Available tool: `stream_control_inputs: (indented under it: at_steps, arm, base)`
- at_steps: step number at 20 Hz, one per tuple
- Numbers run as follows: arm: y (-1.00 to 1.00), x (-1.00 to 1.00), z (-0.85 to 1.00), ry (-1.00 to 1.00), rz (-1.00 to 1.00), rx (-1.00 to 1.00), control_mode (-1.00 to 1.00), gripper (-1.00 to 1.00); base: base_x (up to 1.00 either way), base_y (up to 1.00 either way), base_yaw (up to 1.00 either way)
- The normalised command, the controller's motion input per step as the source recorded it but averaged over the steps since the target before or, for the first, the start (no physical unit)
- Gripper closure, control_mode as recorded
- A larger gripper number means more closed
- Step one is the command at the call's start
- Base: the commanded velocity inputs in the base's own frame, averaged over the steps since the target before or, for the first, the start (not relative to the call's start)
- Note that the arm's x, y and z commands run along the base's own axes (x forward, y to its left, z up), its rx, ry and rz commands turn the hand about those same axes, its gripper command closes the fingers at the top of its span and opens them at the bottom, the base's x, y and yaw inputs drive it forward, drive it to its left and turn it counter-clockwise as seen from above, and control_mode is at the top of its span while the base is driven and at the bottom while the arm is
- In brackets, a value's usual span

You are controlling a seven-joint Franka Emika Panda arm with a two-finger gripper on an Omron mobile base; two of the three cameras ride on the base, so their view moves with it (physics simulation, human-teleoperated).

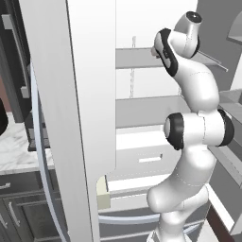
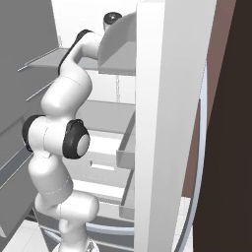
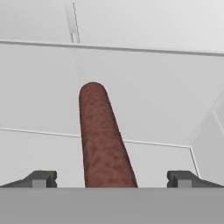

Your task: Move the hot dog bun to the plate on the dining table and place the condiment next to that plate. Then navigate to the fridge and take the sausage and place it on the plate as well.

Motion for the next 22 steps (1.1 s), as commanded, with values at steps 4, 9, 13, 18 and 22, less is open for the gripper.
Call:
stream_control_inputs:
  at_steps: [4, 9, 13, 18, 22]
  arm:
    - [0.0, 0.13, -0.23, 0.03, 0.0, 0.0, -1.0, -1.0]
    - [0.0, 0.05, -0.33, 0.06, 0.0, -0.01, -1.0, 1.0]
    - [0.0, 0.0, -0.23, 0.0, 0.0, 0.0, -1.0, 1.0]
    - [0.06, -0.05, -0.2, 0.0, 0.0, -0.05, -1.0, 1.0]
    - [0.15, -0.55, -0.32, -0.05, 0.0, -0.03, -1.0, 1.0]
  base:
    - [0.0, 0.0, 0.0]
    - [0.0, 0.0, 0.0]
    - [0.0, 0.0, 0.0]
    - [0.0, 0.0, 0.0]
    - [0.0, 0.0, 0.0]
